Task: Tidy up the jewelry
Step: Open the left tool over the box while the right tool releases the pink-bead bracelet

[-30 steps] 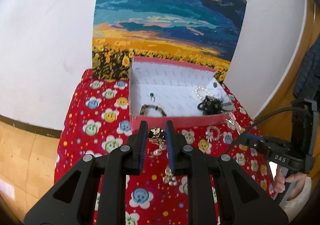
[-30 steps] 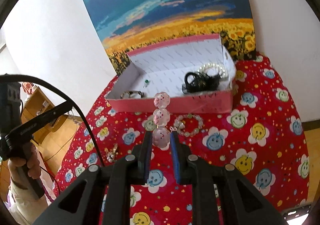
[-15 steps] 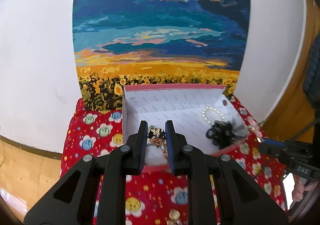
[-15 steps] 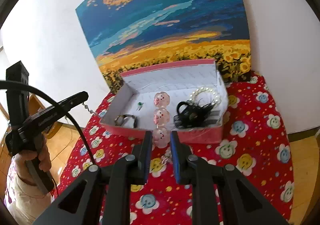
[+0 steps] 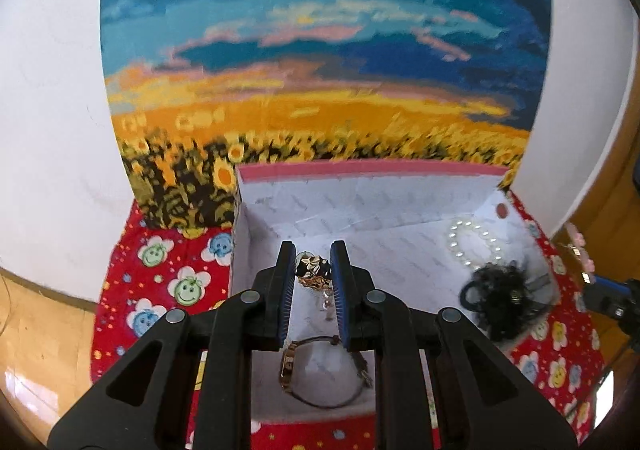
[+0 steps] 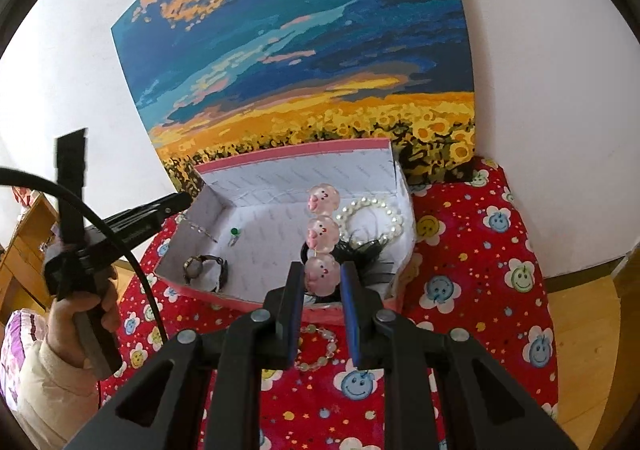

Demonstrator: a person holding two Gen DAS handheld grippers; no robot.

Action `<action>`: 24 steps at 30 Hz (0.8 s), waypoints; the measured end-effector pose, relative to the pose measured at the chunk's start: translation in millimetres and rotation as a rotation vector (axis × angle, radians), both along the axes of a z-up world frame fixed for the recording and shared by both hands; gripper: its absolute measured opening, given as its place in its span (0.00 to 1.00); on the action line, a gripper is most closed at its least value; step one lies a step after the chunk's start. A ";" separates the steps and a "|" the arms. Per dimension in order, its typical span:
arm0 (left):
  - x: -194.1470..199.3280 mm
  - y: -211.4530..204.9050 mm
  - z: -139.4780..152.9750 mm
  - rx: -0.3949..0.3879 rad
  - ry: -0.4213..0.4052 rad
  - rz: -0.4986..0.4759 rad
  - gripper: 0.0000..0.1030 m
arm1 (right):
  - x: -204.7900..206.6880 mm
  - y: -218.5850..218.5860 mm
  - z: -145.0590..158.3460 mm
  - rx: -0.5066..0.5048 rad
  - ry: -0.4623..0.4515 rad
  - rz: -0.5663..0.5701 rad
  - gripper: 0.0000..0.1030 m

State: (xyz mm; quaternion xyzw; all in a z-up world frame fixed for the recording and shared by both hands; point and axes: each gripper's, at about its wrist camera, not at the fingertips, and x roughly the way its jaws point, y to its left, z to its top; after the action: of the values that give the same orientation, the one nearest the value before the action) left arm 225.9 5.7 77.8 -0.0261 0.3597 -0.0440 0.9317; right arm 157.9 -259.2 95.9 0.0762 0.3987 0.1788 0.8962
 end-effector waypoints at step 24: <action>14.9 5.6 -54.1 0.011 0.132 0.017 0.16 | 70.4 21.4 -40.5 -0.087 0.068 -0.054 0.20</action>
State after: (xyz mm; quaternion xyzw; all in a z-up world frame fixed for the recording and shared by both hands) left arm 240.8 11.4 23.7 -0.0270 0.4203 -0.0323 0.9064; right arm 228.3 -237.8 55.4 0.0540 0.4342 0.1345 0.8891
